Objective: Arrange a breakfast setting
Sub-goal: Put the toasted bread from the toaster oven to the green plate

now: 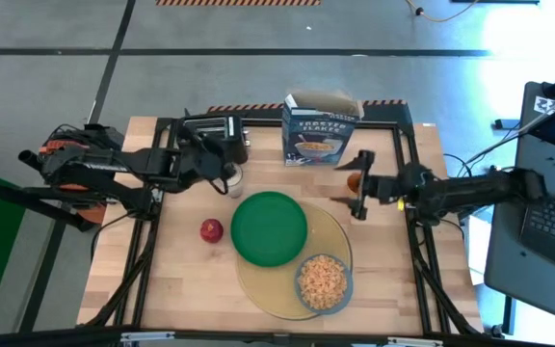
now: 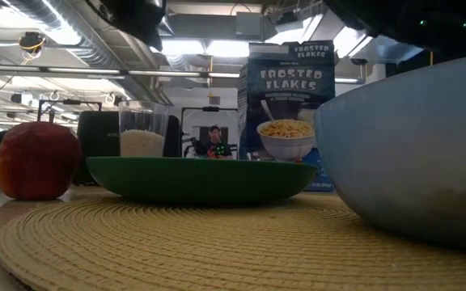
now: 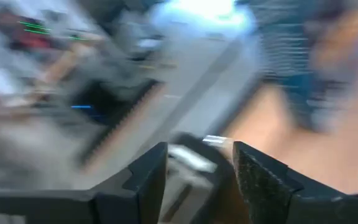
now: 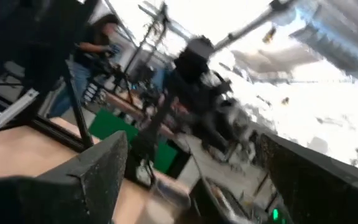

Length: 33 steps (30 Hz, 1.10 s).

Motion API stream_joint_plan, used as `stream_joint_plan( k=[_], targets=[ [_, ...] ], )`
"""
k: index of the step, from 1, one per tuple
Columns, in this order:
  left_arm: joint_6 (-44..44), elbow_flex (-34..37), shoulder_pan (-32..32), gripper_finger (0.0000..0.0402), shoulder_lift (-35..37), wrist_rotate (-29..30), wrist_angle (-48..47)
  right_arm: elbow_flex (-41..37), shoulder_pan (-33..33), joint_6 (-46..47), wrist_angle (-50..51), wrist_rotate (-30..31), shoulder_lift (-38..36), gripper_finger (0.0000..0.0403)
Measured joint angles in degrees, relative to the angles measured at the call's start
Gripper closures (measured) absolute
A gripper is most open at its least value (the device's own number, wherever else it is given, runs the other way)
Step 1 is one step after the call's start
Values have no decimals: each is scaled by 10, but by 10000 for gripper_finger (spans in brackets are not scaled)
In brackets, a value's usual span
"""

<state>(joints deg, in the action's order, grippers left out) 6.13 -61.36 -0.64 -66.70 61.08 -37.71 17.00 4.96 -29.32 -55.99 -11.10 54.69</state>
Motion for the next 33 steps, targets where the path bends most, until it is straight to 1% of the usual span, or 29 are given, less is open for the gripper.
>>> stream_joint_plan(
  k=[2, 3, 4, 6, 7, 9, 11, 14, 18, 20, 23, 25, 26, 28, 30, 31, 33],
  targets=[
    [-12, 0, 0, 231, -1, 92, 19, 11, -19, -26, -47, -1, 51, 61],
    [-12, 0, 2, 232, 0, 125, 30, 23, -25, -34, -60, 0, 77, 61],
    [-12, 0, 5, 232, 0, 146, 40, 37, -29, -43, -63, -3, 97, 61],
    [-12, 0, 11, 233, 0, 153, 47, 83, -32, -67, -65, -21, 131, 61],
    [-12, 0, 13, 233, 0, 153, 47, 107, -32, -80, -59, -40, 144, 61],
    [-19, 0, 21, 233, -1, 158, 50, 156, -31, -99, -21, -73, 164, 61],
    [-24, 0, 31, 233, 0, 155, 49, 208, -31, -107, 42, -79, 177, 61],
    [-18, 0, 50, 233, 0, 130, 44, 276, -31, -114, 160, -75, 182, 61],
    [-23, 0, 77, 233, -1, 54, -12, 331, -31, -138, 306, -58, 183, 61],
    [-33, 0, 97, 233, -1, 30, -30, 340, -31, -170, 342, -40, 183, 61],
    [-57, 0, 136, 233, 1, -24, -46, 340, -31, -192, 356, -11, 182, 61],
    [-97, 0, 169, 233, 6, -95, -48, 340, -31, -199, 358, 9, 182, 61],
    [-115, -4, 187, 233, 9, -146, -52, 340, -31, -210, 361, 14, 182, 61],
    [-139, -6, 227, 233, 17, -268, -66, 340, -31, -238, 369, 21, 178, 61],
    [-147, -9, 269, 233, 25, -360, -107, 340, -31, -257, 376, 37, 169, 61],
    [-146, -12, 288, 233, 30, -389, -131, 340, -31, -264, 381, 48, 162, 61],
    [-144, -15, 325, 233, 41, -414, -176, 340, -31, -266, 406, 71, 146, 61]
  ],
)
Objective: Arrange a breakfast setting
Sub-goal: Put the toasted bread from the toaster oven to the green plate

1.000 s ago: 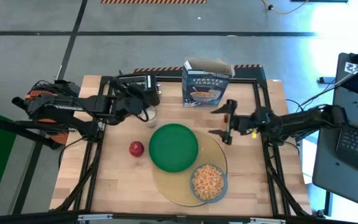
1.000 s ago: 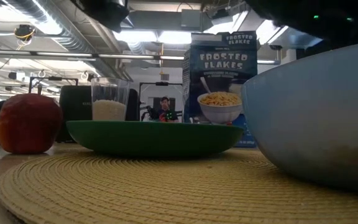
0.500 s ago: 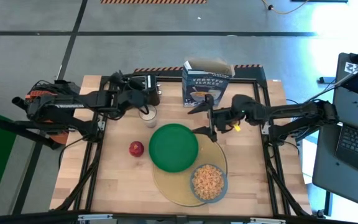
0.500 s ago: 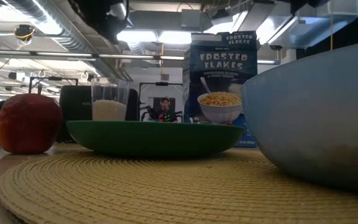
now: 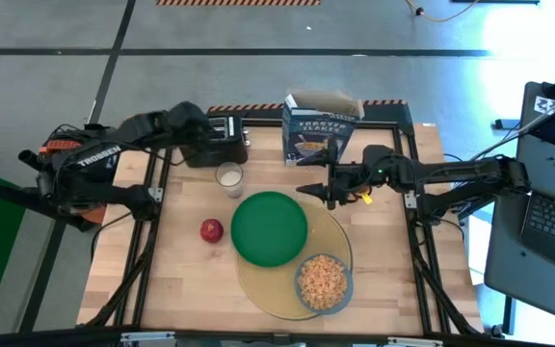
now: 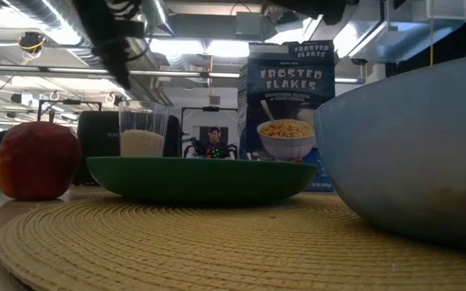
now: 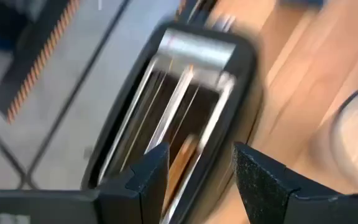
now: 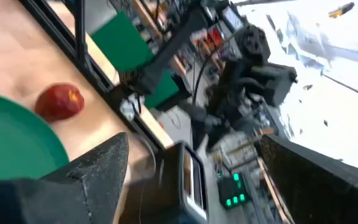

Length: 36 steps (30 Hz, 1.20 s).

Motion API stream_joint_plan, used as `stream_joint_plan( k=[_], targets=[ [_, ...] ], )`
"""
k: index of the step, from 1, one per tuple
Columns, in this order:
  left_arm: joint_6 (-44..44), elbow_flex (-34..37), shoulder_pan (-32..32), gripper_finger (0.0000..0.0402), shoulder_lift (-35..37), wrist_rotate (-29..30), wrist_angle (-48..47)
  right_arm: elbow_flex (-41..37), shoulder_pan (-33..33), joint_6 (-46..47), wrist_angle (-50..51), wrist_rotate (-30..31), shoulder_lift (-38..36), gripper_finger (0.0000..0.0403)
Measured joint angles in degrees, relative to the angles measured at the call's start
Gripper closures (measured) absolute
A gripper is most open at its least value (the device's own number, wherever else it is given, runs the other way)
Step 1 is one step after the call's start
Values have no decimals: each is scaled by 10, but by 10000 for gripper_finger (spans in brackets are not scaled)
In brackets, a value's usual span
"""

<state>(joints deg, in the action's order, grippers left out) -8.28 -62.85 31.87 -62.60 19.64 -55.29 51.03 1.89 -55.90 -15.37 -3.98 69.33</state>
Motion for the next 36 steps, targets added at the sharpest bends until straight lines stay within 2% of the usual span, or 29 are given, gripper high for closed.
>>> stream_joint_plan(
  k=[3, 9, 14, 18, 23, 26, 29, 36],
  targets=[
    [-23, 0, 45, 233, 19, -25, -32, 0, 0, -1, 35, 23, -20, 61],
    [-58, 0, 115, 233, 42, -141, -20, 0, 0, -15, 51, 36, -41, 61],
    [-91, 1, 155, 233, 34, -189, -11, 0, 0, -28, 49, 36, -42, 61],
    [-127, 29, 185, 233, 24, -245, 2, 0, 0, -31, 49, 36, -41, 61],
    [-161, 53, 225, 233, 22, -260, 25, 0, 0, -40, 48, 43, -41, 61],
    [-177, 61, 253, 233, 22, -301, 33, 0, 0, -41, 47, 50, -41, 61],
    [-188, 63, 280, 233, 22, -311, 34, 0, 1, -41, 47, 51, -41, 61],
    [-207, 63, 296, 233, 15, -343, 56, 0, 1, -41, 44, 51, -41, 61]
  ],
)
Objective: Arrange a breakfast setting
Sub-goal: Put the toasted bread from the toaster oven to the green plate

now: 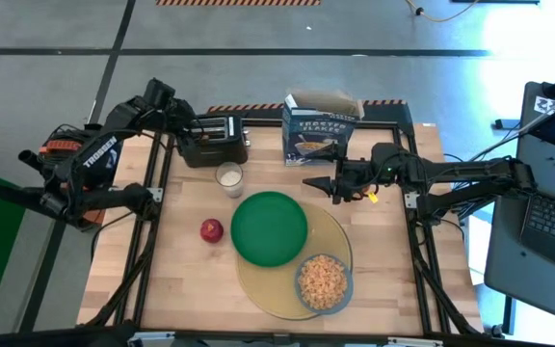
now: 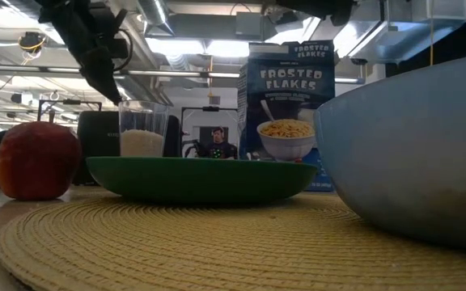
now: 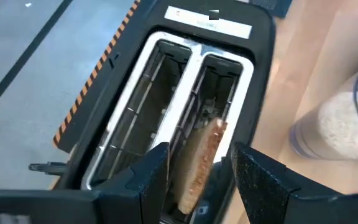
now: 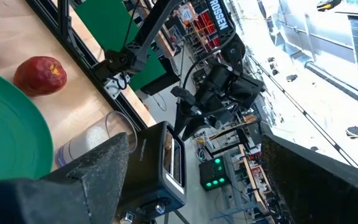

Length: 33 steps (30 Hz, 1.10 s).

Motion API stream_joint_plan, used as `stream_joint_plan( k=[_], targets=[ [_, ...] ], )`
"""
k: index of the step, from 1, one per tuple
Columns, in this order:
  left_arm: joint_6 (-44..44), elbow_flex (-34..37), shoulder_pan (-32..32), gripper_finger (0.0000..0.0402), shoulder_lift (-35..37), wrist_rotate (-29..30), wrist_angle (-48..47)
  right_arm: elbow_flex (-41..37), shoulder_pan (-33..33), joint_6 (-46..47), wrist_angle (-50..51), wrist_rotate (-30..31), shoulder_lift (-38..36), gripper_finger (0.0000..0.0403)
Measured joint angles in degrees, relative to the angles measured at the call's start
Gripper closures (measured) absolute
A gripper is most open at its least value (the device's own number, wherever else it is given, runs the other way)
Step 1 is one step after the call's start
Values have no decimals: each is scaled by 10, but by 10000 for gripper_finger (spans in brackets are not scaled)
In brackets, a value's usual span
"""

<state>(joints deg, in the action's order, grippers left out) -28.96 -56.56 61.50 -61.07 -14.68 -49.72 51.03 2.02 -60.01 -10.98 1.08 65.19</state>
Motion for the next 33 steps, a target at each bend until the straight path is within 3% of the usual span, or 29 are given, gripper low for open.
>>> stream_joint_plan(
  k=[22, 26, 33],
  targets=[
    [-30, 0, 0, 235, -71, -26, 19, 0, 0, -3, 0, 1, 0, 61],
    [-32, 0, 0, 254, -71, -26, 18, 0, 0, -3, 0, 5, 0, 61],
    [-36, 0, 0, 322, -71, -26, 18, 0, 0, -3, 0, 30, 0, 61]
  ],
)
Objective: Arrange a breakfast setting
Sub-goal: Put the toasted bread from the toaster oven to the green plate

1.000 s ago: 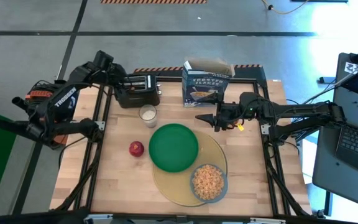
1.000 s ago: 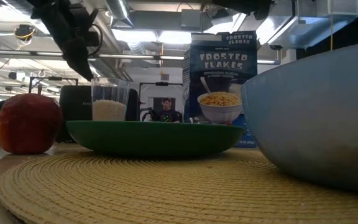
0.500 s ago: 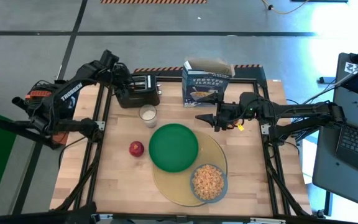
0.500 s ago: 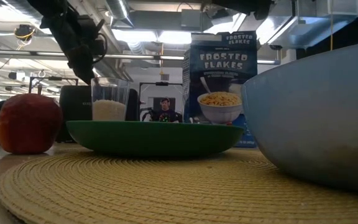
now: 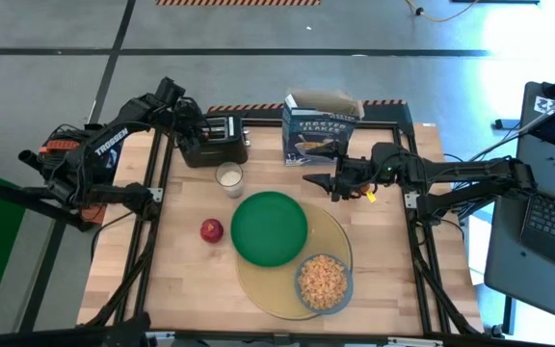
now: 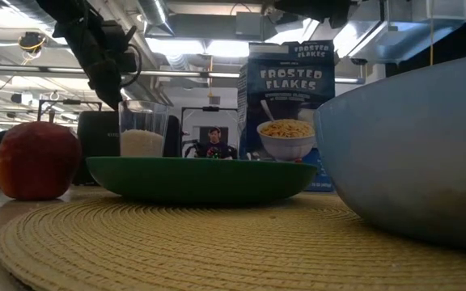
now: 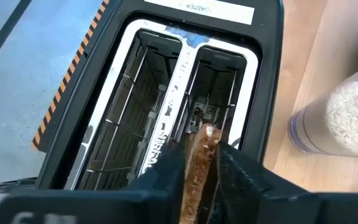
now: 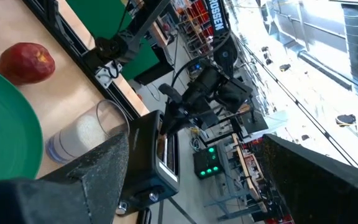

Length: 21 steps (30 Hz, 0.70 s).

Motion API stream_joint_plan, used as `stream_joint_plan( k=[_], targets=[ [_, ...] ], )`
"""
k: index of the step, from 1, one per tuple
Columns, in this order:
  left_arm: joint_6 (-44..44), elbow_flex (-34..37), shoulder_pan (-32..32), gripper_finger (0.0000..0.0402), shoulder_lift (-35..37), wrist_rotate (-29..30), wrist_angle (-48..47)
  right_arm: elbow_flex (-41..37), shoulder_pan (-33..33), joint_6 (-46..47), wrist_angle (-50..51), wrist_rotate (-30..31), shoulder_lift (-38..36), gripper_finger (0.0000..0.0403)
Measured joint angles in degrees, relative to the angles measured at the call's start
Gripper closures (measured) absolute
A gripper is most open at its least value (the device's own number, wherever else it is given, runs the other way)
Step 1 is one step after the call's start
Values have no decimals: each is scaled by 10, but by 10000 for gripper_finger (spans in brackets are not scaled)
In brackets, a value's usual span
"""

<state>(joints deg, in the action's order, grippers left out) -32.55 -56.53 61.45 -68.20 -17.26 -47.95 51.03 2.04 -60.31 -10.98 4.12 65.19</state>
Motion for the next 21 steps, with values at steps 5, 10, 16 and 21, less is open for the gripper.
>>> stream_joint_plan(
  k=[5, 10, 16, 21],
  targets=[
    [-12, 0, 0, 375, 0, 0, 2, 0, 0, 0, 0, 0, 0, 61],
    [-6, 0, 0, 384, 0, 0, 2, 0, -2, 0, 8, 0, 0, 61],
    [-1, -12, 0, 369, 0, 2, -6, 0, -2, 0, 10, 0, 0, 61],
    [5, -42, -3, 383, 0, 2, -27, 0, -2, 0, 10, 0, 0, 61]
  ],
)
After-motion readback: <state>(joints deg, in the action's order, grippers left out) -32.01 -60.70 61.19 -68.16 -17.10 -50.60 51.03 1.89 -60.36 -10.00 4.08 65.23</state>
